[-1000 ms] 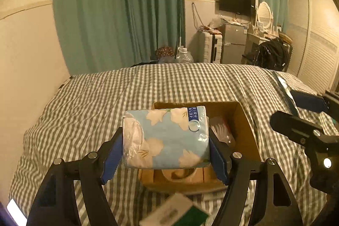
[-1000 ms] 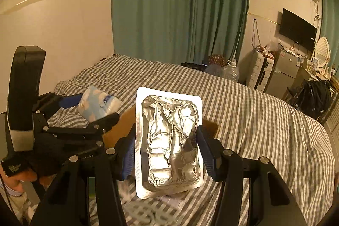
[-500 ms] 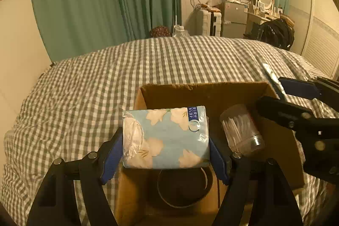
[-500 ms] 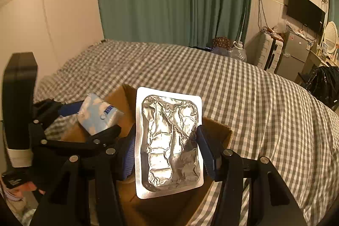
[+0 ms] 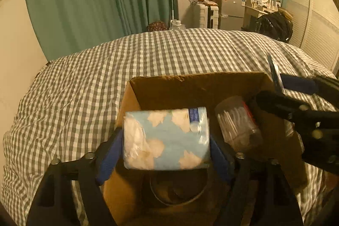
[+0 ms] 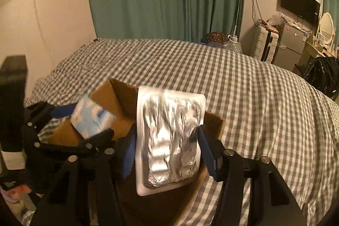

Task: Organize objects
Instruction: 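Lower the foil pack into the box with the right tool while the left tool drops the tissue pack in, then move the right tool to the white figurine and grasp it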

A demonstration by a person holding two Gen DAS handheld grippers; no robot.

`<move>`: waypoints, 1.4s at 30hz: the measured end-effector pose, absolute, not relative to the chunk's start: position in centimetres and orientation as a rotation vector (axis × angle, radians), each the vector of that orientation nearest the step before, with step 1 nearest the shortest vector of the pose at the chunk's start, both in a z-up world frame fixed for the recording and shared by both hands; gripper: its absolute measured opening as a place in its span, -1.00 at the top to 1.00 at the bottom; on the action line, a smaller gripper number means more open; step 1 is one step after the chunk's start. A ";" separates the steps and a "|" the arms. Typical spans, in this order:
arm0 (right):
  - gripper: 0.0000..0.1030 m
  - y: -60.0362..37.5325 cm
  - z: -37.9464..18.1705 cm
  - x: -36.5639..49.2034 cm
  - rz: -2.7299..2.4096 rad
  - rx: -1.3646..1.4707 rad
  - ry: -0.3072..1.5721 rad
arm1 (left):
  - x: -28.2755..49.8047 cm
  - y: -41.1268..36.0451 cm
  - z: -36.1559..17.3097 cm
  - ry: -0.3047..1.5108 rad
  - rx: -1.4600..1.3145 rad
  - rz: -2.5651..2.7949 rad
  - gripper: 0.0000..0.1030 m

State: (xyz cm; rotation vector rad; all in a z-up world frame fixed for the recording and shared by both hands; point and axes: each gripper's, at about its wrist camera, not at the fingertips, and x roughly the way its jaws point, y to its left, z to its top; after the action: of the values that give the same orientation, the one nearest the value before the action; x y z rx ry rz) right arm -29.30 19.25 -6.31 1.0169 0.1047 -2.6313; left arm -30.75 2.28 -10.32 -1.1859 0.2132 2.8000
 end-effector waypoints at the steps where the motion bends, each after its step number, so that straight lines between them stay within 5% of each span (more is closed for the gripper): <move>1: -0.34 19.6 -5.5 -28.8 -2.647 1.002 0.095 | -30.4 2.5 -9.9 0.219 -1.171 2.816 -0.82; 3: -0.39 20.2 -4.2 -28.3 -2.666 0.979 0.087 | -29.4 2.7 -8.7 0.228 -1.142 2.846 -1.00; 24: -0.86 21.2 8.4 -12.0 -2.794 0.664 0.218 | -15.3 3.3 3.0 0.176 -0.836 2.981 -1.00; 34: -0.92 22.2 6.6 -6.7 -2.767 0.667 0.203 | -10.2 2.7 1.6 0.158 -0.860 2.997 -1.00; 42: -0.92 22.2 -0.9 -7.1 -2.727 0.834 0.236 | -9.0 2.0 -4.4 0.159 -0.973 3.013 -1.00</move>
State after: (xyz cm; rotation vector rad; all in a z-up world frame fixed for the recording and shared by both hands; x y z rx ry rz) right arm -7.13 22.16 -0.85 0.8345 0.2362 -2.7273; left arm -8.96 2.03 -4.40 -0.9730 0.1589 3.0133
